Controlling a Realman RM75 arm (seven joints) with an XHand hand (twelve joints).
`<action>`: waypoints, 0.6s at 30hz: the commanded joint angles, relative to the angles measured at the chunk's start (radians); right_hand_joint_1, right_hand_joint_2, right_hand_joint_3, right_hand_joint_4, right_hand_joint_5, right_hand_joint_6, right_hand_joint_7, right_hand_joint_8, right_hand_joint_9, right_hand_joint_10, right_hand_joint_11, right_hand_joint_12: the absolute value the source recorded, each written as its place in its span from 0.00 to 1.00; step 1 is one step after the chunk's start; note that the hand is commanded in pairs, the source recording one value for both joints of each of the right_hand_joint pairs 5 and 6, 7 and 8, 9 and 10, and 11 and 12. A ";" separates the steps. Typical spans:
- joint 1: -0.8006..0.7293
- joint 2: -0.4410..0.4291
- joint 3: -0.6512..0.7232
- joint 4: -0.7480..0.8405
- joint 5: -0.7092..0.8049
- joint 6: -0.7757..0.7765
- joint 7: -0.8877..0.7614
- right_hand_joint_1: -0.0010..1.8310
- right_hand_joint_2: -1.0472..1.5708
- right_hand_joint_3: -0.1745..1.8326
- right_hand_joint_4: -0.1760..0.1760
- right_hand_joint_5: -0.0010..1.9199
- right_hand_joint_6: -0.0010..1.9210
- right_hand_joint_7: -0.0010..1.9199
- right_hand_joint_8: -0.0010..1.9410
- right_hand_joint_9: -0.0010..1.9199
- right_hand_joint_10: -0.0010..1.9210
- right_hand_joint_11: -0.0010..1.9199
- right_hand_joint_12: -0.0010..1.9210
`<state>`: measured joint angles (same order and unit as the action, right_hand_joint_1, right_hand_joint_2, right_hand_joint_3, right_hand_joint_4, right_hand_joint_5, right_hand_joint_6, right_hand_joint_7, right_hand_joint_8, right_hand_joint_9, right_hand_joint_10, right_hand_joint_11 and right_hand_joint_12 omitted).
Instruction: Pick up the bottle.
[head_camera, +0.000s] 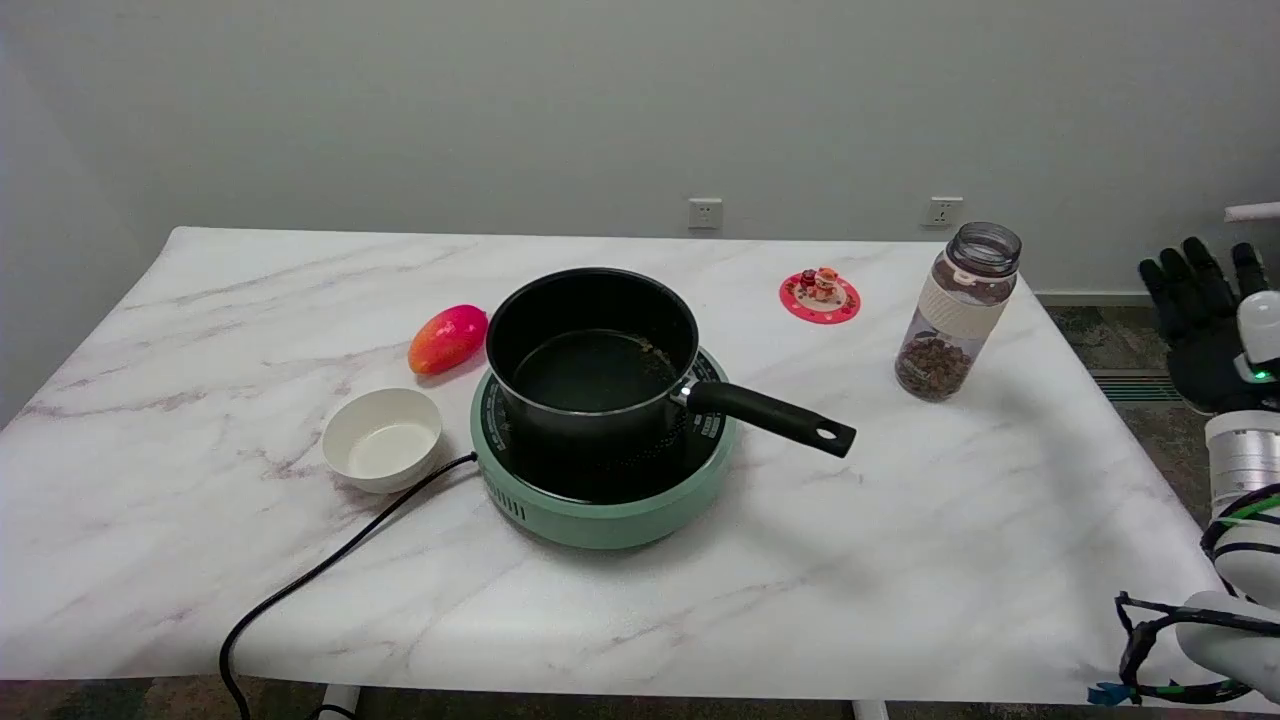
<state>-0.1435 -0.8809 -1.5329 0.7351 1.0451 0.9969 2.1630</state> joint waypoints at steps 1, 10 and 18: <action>0.078 0.056 0.089 -0.141 -0.359 -0.146 -0.290 0.67 0.13 0.65 0.50 0.00 0.00 0.20 0.20 0.20 0.20 0.22 0.22; 0.143 0.071 0.045 -0.130 -0.571 -0.170 -0.370 0.67 0.12 0.61 0.50 0.02 0.02 0.21 0.21 0.21 0.21 0.22 0.22; 0.234 0.073 -0.063 -0.161 -0.577 -0.175 -0.384 0.68 0.10 0.62 0.50 0.04 0.04 0.21 0.21 0.20 0.20 0.21 0.21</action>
<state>-0.0508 -0.8316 -1.4916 0.6326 0.6621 0.8691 1.8983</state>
